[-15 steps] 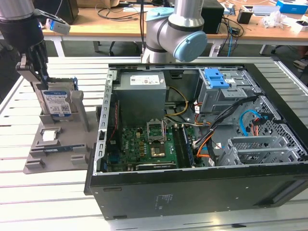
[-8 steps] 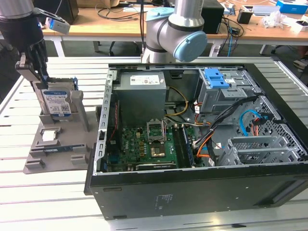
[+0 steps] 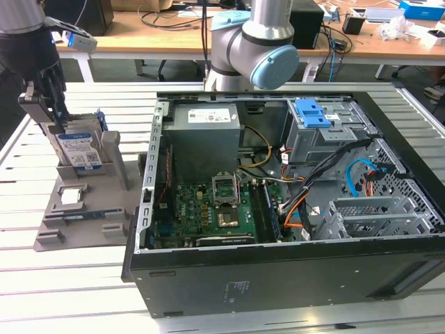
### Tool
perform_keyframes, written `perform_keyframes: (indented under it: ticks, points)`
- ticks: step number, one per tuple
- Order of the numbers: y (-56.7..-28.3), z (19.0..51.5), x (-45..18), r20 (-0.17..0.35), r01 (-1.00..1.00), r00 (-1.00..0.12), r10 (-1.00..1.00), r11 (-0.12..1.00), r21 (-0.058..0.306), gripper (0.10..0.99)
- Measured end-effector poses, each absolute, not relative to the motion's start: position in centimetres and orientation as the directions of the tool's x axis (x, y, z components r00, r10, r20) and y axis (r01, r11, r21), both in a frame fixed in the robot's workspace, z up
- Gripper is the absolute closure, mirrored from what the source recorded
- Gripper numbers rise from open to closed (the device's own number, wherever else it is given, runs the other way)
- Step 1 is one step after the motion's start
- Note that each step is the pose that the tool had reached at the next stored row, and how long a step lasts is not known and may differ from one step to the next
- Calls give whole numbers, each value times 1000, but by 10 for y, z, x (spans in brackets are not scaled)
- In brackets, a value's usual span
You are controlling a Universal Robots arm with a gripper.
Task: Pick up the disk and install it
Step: 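Pick up the disk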
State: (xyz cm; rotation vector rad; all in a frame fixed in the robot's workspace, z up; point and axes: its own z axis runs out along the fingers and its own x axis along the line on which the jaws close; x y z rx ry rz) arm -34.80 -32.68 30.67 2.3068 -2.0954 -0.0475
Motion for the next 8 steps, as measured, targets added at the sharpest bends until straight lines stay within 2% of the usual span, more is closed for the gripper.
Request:
perform_keyframes:
  ticks: [8]
  points:
    - [-327, 292, -348, -6, -994, 100, -995, -100, 39, 573]
